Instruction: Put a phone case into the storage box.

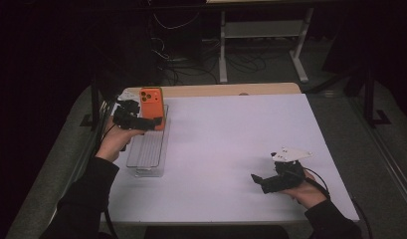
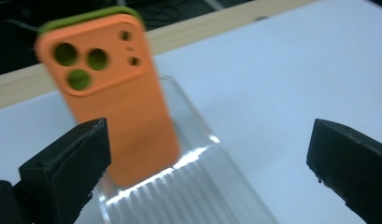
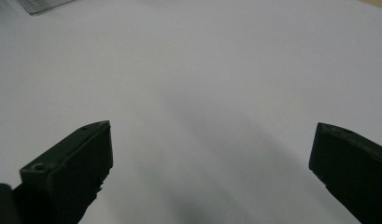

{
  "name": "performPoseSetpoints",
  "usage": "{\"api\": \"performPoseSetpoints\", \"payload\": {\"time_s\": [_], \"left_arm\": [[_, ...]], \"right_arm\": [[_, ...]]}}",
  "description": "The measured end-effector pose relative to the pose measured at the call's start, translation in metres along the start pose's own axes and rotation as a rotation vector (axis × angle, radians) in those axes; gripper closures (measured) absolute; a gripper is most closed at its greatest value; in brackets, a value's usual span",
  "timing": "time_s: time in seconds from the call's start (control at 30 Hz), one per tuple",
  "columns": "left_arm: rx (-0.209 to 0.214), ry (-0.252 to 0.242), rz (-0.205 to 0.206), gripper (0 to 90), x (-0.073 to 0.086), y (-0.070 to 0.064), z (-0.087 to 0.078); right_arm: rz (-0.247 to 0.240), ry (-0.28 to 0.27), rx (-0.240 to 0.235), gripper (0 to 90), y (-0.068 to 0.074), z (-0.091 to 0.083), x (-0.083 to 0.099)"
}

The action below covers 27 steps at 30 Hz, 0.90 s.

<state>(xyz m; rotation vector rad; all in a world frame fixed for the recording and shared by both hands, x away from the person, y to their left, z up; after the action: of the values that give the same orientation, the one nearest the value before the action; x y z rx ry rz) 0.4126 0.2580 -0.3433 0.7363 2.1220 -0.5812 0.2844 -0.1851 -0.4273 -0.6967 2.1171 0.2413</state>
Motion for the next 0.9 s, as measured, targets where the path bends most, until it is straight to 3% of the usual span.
{"api": "performPoseSetpoints", "payload": {"time_s": [0.3, 0.5, 0.7, 0.77, 0.9], "left_arm": [[0.161, 0.010, 0.087, 0.0, 0.027, -0.032, -0.012], [0.198, 0.000, 0.145, 0.0, 0.045, -0.046, -0.014], [0.234, -0.026, 0.159, 0.0, 0.063, -0.054, -0.017], [0.237, -0.033, 0.172, 0.0, 0.068, -0.056, -0.017], [0.231, -0.032, 0.175, 0.0, 0.078, -0.060, -0.018]], "right_arm": [[-0.003, -0.015, -0.008, 0.0, 0.000, -0.003, -0.001], [-0.030, -0.013, -0.006, 0.0, -0.002, -0.003, -0.001], [-0.019, -0.023, -0.020, 0.0, -0.002, -0.005, -0.002], [-0.049, -0.035, -0.011, 0.0, -0.004, -0.004, -0.002], [-0.045, -0.045, -0.015, 0.0, -0.004, -0.006, -0.004]]}}
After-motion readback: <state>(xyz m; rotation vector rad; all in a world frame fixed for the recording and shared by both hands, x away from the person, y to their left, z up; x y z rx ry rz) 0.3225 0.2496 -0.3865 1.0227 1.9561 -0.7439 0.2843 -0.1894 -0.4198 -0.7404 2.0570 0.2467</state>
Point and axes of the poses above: each handheld gripper's, and its own axes: z roughly forward along the jaws, x roughly out of its underside, y roughly to its left, the point moved 1 cm from there along z, roughly forward along the jaws, and after that the axes turned 10 degrees about x, right-handed, at the moved point
